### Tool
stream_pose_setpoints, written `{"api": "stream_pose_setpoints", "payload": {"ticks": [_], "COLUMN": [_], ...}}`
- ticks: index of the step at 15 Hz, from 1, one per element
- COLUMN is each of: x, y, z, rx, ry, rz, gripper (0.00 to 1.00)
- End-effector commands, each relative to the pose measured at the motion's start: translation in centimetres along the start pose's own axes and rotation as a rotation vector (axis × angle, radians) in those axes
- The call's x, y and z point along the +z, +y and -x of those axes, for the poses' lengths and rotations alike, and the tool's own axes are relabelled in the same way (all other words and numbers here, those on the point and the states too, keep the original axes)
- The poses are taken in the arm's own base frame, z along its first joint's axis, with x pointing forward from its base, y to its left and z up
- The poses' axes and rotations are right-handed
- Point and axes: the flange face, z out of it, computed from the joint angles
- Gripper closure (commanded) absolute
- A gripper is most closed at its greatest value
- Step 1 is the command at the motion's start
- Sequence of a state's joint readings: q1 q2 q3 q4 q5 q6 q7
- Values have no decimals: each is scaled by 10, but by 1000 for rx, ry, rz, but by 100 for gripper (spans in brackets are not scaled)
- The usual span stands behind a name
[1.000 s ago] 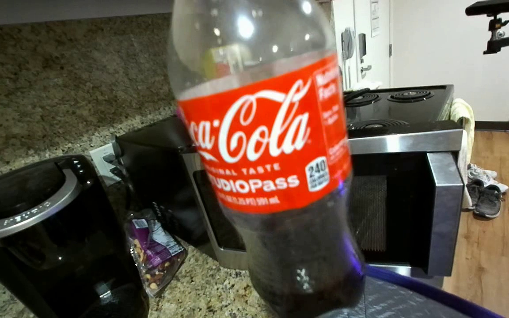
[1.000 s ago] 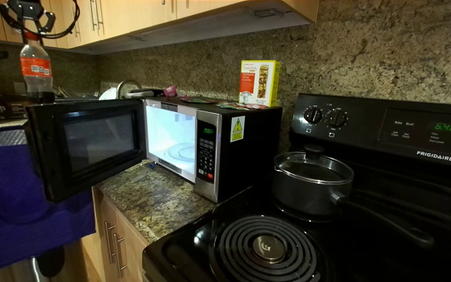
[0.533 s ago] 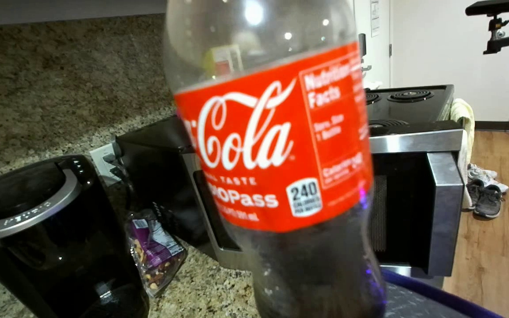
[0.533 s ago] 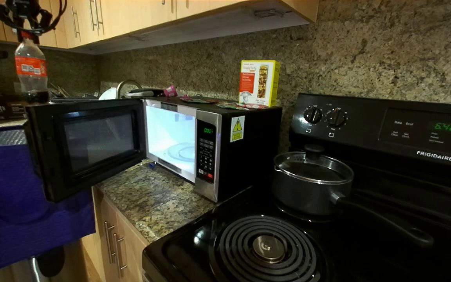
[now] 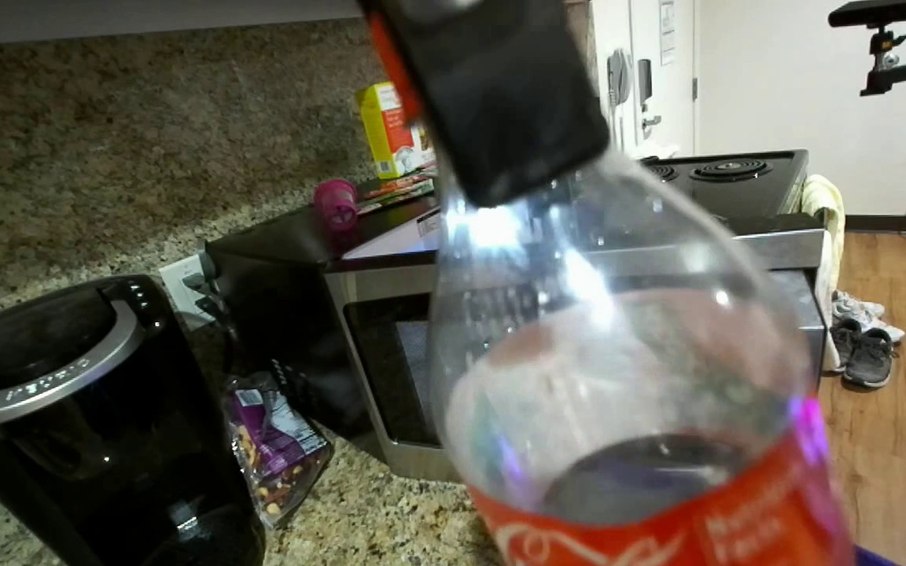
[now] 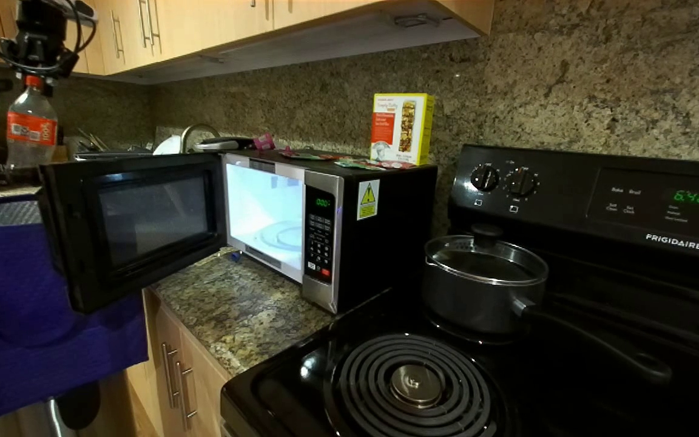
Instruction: Put the bottle inside the blue bag
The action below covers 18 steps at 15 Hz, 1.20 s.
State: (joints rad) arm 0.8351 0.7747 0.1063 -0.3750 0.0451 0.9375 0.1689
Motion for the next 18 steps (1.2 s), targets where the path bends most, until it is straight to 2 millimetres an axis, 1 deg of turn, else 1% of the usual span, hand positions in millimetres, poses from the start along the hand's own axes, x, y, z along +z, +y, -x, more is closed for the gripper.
{"api": "stream_pose_setpoints", "payload": {"ticks": [1,3,5,6,9,12,14,18], "x": [7,19,21,20,27,36,47,71], "y": [2,5,5,5,12,19,23,27], "z": [-5,-13,-15,-15,-22,-35,-44,-54], "rx": [11,21,24,25,62,104,122,192], "ry": [-14,-34,-37,-35,-45,-16,-26,-86], "rz": [-7,-10,-11,-12,-43,-4,-12,-6], "gripper": [64,64,64,85,85,85,85,85]}}
